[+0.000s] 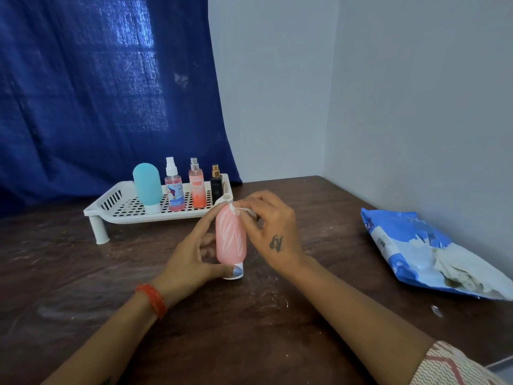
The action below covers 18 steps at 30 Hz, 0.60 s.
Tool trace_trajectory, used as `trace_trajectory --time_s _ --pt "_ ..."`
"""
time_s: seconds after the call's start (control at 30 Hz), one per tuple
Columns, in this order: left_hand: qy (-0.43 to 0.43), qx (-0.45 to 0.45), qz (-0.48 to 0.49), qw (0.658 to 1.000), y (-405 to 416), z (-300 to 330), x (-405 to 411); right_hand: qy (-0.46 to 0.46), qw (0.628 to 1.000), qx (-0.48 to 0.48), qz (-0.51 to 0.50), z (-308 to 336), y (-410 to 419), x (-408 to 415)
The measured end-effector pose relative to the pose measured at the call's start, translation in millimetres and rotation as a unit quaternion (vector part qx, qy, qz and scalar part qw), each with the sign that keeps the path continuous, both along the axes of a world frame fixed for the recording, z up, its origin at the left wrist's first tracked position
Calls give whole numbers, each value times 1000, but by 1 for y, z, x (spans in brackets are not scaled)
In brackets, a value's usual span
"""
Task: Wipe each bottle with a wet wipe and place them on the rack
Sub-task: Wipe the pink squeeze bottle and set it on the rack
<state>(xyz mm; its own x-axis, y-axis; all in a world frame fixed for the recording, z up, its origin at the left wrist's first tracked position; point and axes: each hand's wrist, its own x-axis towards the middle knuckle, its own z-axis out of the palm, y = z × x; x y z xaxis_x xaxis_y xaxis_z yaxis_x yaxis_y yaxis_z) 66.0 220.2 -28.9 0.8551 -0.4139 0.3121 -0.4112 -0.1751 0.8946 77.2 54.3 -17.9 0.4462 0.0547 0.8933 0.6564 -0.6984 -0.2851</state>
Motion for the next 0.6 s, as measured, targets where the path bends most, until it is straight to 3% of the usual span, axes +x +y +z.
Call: trace_trajectory --time_s 0.13,0.43,0.6 --pt "-5 -7 2 1000 0 0 1 -47 995 -84 27 0 -7 -1" --pt "-4 -1 7 1000 -1 -1 1 -10 999 30 -5 2 -3 3" --pt "-7 -3 12 1000 0 0 1 -35 998 -50 22 4 -3 -5"
